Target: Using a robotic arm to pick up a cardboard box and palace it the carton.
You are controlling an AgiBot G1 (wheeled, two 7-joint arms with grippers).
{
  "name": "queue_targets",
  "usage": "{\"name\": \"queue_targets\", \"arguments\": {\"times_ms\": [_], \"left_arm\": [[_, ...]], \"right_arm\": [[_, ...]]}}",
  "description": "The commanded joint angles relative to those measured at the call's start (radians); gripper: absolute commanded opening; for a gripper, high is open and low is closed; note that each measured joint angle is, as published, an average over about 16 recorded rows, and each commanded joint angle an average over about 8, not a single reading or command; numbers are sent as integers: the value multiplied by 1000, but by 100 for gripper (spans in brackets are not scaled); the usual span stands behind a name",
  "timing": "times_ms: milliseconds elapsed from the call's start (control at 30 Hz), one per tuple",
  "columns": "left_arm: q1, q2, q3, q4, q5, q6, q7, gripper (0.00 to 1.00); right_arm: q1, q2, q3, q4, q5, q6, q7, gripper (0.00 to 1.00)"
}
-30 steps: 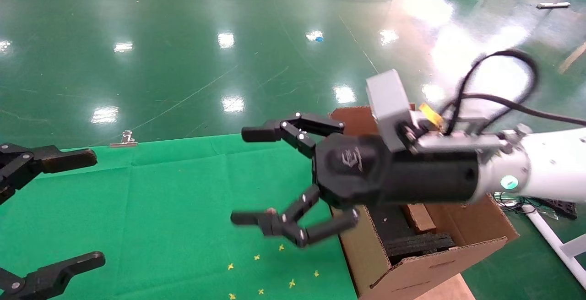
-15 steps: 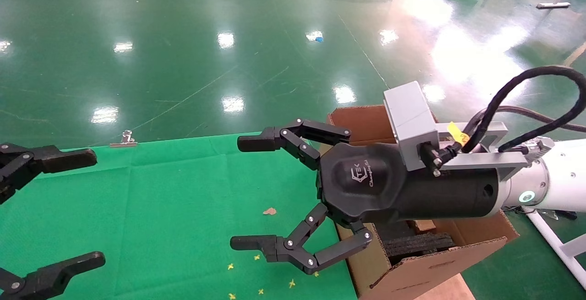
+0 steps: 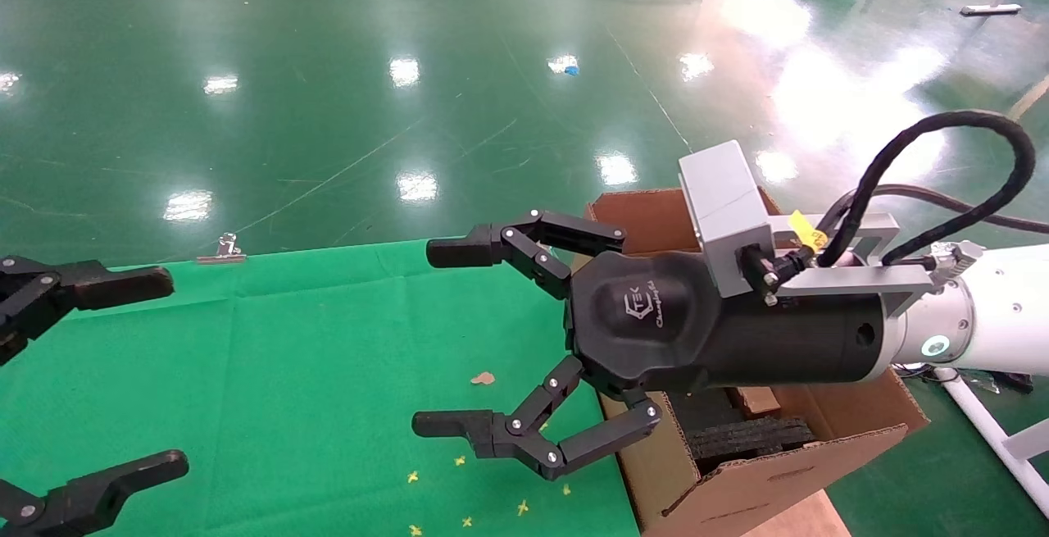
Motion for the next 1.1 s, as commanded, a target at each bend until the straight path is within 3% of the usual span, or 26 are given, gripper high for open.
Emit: {"name": "queue_targets", "arguments": {"times_ms": [33,1100], "left_arm": [[0,0,0,0,0,0,0,100],[0,0,0,0,0,0,0,100]], "right_arm": [[1,0,-2,-1,-1,1,0,100],[7,-1,-8,-7,-3,2,2,100]]}}
